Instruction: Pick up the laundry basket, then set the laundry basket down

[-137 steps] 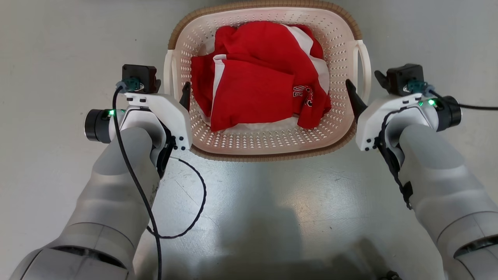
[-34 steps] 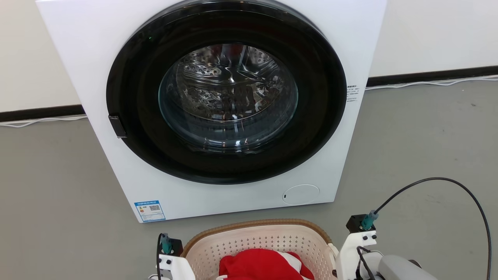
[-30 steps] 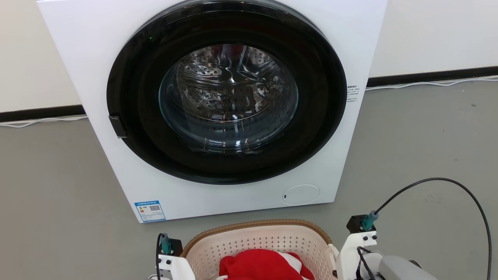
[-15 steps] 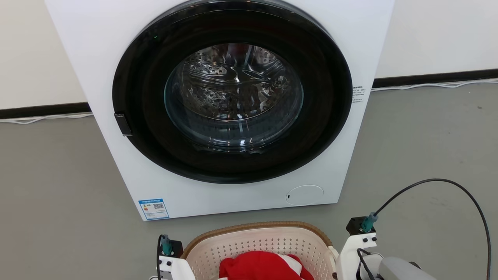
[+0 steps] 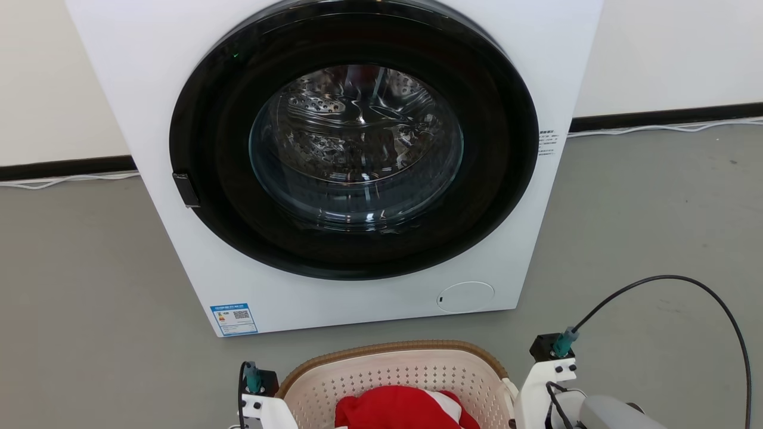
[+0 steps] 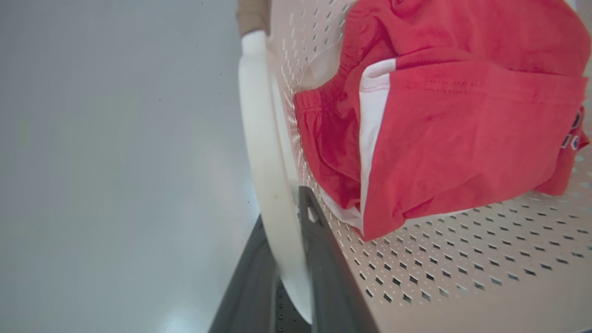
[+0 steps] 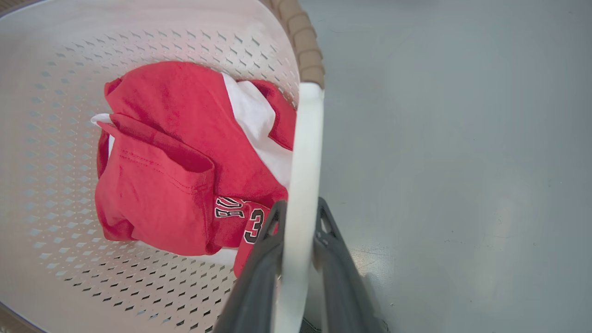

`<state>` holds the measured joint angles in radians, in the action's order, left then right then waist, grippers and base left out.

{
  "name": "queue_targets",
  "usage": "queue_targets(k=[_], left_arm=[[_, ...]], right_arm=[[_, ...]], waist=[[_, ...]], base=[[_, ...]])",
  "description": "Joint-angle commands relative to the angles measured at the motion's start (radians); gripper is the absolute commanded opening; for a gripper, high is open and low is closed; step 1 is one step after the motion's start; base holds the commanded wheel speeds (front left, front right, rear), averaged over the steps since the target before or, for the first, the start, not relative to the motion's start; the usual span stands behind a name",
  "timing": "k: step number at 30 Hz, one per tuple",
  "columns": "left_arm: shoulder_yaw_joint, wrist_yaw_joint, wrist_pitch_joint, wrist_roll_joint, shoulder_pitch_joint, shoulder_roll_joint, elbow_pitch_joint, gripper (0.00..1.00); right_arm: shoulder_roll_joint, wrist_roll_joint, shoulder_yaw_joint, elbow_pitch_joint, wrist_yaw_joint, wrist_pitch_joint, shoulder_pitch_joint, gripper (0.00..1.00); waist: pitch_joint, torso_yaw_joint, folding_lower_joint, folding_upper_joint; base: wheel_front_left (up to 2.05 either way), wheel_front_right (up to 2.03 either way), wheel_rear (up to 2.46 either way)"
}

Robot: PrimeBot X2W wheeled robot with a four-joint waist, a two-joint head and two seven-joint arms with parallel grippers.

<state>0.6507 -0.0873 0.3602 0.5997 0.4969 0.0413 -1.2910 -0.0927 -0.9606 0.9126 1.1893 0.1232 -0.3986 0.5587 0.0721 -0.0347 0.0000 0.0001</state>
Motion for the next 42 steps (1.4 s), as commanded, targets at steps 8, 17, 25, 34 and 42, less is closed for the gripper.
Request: queue_targets(k=[8,17,25,34,42], left_arm=[[-0.005,0.002,-0.014,0.003,0.046,0.009,0.013,0.0],[0.006,0.005,-0.016,0.01,0.051,0.009,0.008,0.0],[0.015,0.007,-0.016,0.018,0.053,0.009,0.006,0.0],[0.021,0.012,-0.029,0.023,0.068,0.009,0.004,0.0],[0.028,0.019,-0.073,0.019,0.102,0.019,0.006,0.0]], right_arm=[[0.012,-0.023,0.033,-0.013,0.008,0.023,0.041,0.0],[0.014,-0.044,0.054,-0.015,0.008,0.029,0.045,0.0],[0.013,-0.061,0.072,-0.012,0.008,0.036,0.048,0.0],[0.012,-0.078,0.092,-0.022,0.008,0.052,0.06,0.0],[0.01,-0.083,0.113,-0.039,0.008,0.105,0.082,0.0]], waist=[[-0.003,-0.002,0.0,-0.0001],[-0.005,-0.003,0.0,-0.0001],[-0.009,-0.003,0.0,-0.0001],[-0.038,-0.002,0.0,-0.0001],[-0.124,-0.004,0.0,-0.0001]], base=[[0.0,0.0,0.0],[0.0,0.0,0.0],[0.0,0.0,0.0],[0.0,0.0,0.0],[0.0,0.0,0.0]])
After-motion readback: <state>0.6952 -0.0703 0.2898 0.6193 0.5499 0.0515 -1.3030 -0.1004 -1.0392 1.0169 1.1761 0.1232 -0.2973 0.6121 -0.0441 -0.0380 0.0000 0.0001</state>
